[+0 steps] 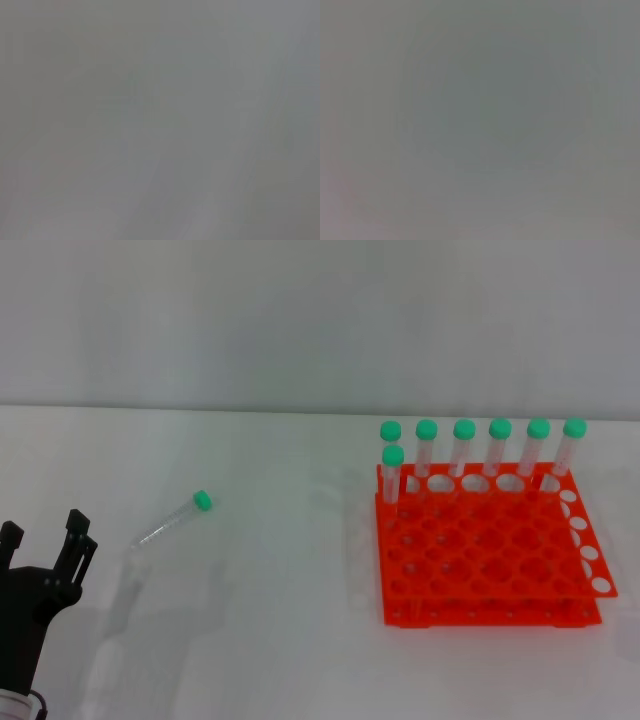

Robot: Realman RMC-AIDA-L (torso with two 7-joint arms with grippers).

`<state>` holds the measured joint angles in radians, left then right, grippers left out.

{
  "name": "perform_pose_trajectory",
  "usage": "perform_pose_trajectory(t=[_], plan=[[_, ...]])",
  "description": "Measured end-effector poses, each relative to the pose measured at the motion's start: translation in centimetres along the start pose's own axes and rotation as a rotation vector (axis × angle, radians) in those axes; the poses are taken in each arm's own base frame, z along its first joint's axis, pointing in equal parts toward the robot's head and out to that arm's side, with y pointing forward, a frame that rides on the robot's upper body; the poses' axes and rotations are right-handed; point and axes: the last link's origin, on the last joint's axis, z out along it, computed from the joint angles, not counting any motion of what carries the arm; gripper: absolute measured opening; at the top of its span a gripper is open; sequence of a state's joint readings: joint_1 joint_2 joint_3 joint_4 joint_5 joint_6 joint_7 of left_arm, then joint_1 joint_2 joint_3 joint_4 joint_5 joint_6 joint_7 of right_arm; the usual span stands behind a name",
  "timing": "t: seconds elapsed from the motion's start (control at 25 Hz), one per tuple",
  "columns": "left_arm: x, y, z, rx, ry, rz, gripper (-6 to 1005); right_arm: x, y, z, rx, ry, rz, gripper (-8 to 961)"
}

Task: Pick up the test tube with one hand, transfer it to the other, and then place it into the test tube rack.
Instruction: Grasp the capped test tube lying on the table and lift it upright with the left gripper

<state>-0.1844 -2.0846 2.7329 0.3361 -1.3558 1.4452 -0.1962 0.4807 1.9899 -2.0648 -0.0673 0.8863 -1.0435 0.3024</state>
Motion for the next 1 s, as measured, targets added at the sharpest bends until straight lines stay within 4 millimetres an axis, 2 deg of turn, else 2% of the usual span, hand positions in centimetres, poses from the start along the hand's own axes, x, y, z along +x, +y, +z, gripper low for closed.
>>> perform_pose_trajectory(t=[0.56, 0.76, 1.0], plan=[[0.1, 0.1, 1.5, 0.001, 0.009, 0.007, 837, -0.3, 1.3, 0.9, -0.023, -0.005, 0.003, 858], [-0.2, 0.1, 2.7, 0.025, -0.017, -0.085, 834, -0.3, 1.2, 1.0, -0.012, -0.002, 0.009, 858], [-0.6, 0.1, 4.8, 0.020, -0.069, -0.113, 830, 0.0, 1.0, 1.1, -0.003, 0.026, -0.002, 858]])
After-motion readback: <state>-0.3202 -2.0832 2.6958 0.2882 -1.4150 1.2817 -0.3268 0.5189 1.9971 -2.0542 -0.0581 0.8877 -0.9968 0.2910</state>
